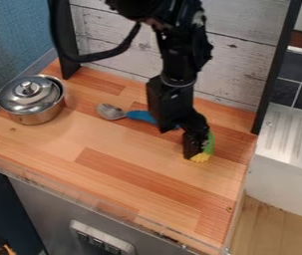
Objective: Put the corn from the bottom middle to the upper right of the table
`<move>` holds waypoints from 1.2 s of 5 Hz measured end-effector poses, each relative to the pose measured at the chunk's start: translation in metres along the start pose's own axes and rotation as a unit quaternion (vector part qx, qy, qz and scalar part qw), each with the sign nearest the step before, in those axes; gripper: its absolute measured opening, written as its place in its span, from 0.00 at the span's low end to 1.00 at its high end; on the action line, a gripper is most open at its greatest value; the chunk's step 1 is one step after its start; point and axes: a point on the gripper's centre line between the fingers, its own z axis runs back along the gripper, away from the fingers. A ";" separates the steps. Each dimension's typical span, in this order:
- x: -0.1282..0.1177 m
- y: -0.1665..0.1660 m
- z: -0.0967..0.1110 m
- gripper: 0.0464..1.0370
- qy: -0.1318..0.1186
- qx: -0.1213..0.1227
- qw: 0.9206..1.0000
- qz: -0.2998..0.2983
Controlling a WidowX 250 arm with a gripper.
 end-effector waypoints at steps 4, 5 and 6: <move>-0.029 0.010 -0.017 0.64 -0.020 -0.007 0.999 -0.029; -0.029 0.010 -0.017 0.61 -0.032 -0.005 0.999 -0.029; -0.029 0.011 -0.018 0.61 -0.029 -0.003 0.999 -0.034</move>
